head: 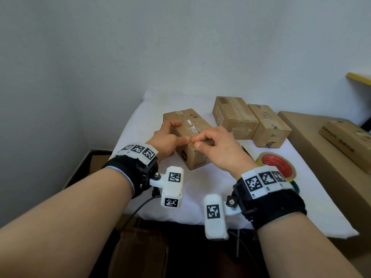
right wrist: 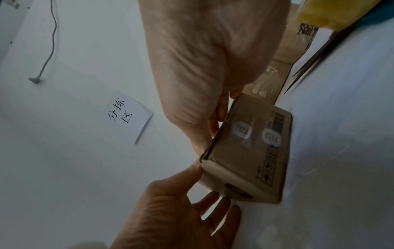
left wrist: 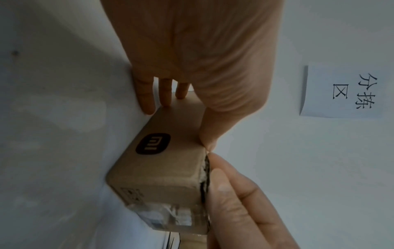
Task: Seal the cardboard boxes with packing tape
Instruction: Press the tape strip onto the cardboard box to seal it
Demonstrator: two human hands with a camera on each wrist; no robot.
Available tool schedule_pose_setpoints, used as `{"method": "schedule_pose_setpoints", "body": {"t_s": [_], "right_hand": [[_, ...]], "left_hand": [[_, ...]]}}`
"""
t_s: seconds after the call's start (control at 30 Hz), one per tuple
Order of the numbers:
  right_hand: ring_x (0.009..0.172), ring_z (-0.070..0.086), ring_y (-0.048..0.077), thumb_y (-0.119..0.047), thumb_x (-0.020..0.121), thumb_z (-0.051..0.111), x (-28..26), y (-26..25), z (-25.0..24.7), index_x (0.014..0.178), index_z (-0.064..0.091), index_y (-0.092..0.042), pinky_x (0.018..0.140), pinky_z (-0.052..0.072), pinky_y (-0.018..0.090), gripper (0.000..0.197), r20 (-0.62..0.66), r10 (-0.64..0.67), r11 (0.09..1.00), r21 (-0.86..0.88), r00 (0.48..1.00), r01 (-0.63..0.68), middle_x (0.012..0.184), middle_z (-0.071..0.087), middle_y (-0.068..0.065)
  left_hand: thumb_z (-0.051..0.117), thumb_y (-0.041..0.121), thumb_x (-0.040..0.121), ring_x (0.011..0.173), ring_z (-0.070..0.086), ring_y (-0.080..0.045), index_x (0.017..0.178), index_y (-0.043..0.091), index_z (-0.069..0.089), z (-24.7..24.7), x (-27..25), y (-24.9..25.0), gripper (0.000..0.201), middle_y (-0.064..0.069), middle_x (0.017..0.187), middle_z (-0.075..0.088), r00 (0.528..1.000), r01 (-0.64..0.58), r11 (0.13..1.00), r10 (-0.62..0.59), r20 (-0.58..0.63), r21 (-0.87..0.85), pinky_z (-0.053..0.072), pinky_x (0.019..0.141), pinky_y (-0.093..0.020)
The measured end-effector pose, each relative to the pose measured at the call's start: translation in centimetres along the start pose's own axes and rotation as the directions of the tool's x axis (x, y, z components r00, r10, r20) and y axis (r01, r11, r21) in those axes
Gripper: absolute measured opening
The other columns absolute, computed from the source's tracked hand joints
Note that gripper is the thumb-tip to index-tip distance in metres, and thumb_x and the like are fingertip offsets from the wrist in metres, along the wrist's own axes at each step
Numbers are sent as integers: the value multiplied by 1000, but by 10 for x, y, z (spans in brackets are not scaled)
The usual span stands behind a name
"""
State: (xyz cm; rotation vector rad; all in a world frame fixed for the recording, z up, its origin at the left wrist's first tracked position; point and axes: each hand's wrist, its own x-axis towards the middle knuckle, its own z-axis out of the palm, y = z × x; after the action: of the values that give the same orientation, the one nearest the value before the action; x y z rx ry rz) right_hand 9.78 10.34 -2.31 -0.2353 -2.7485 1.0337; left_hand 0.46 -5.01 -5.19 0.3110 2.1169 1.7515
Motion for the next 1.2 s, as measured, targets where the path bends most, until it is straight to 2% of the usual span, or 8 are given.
{"method": "schedule_pose_setpoints", "body": {"t_s": [0.1, 0.3, 0.47, 0.63, 0.8, 1.0, 1.1, 1.2], "right_hand": [[130, 40, 21, -42, 93, 69, -3, -3, -1, 98, 72, -43, 115, 28, 45, 6, -10, 36, 997, -61, 999, -37, 128, 52, -8], [131, 38, 22, -44, 92, 68, -5, -9, 0, 94, 63, -47, 113, 26, 42, 6, 0, 73, 992, -104, 997, -73, 133, 51, -9], [132, 37, 21, -44, 93, 66, -3, -7, 2, 97, 66, -46, 115, 26, 44, 4, -10, 85, 993, -84, 996, -85, 133, 50, -10], [126, 47, 22, -48, 92, 62, -2, -4, 2, 92, 67, -53, 113, 35, 50, 7, 8, 58, 997, 47, 998, -58, 119, 53, -13], [133, 36, 20, -45, 90, 71, -7, -7, 2, 101, 67, -44, 116, 28, 46, 12, 8, 80, 995, -63, 997, -79, 134, 48, -10], [133, 34, 21, -41, 91, 70, -6, -10, 2, 104, 64, -42, 116, 27, 45, 14, 27, 76, 993, -88, 997, -74, 136, 46, -9], [133, 35, 19, -40, 92, 68, -6, -4, 1, 104, 67, -43, 117, 26, 44, 12, 54, 51, 998, -29, 997, -50, 133, 48, -10], [126, 47, 18, -41, 92, 64, -4, 1, -2, 95, 72, -49, 114, 36, 49, 12, 65, 4, 995, 95, 998, -10, 122, 55, -14]], "left_hand": [[75, 41, 61, 109, 63, -20, 132, 40, 48, 1, -3, 2, 76, 4, 125, 59, 1000, -15, 1000, 15, 4, 21, 53, 97, -51], [78, 34, 75, 109, 62, -19, 135, 39, 46, 0, -3, -1, 68, 3, 127, 56, 1000, -23, 999, 23, 9, 22, 52, 97, -48], [75, 45, 63, 110, 62, -17, 132, 44, 47, -1, -4, -1, 75, 5, 128, 56, 1000, -19, 999, 19, 15, 32, 53, 96, -46], [75, 48, 62, 111, 61, -18, 129, 47, 47, -1, -1, -3, 73, 5, 130, 55, 1000, -17, 999, 17, 12, 36, 53, 97, -48], [75, 48, 61, 111, 60, -18, 129, 48, 47, -1, 1, -4, 74, 4, 131, 54, 1000, -19, 999, 19, 11, 33, 53, 96, -47], [75, 48, 60, 110, 61, -19, 130, 46, 48, -1, 2, -6, 75, 2, 131, 54, 1000, -26, 999, 26, -8, 44, 55, 95, -47], [76, 49, 59, 110, 61, -18, 129, 48, 48, -3, 3, -6, 75, 2, 132, 53, 1000, -25, 999, 25, -8, 47, 56, 94, -46], [76, 50, 59, 109, 61, -19, 127, 49, 48, -3, 5, -7, 74, 3, 132, 53, 1000, -20, 999, 20, -4, 50, 55, 95, -47]]}}
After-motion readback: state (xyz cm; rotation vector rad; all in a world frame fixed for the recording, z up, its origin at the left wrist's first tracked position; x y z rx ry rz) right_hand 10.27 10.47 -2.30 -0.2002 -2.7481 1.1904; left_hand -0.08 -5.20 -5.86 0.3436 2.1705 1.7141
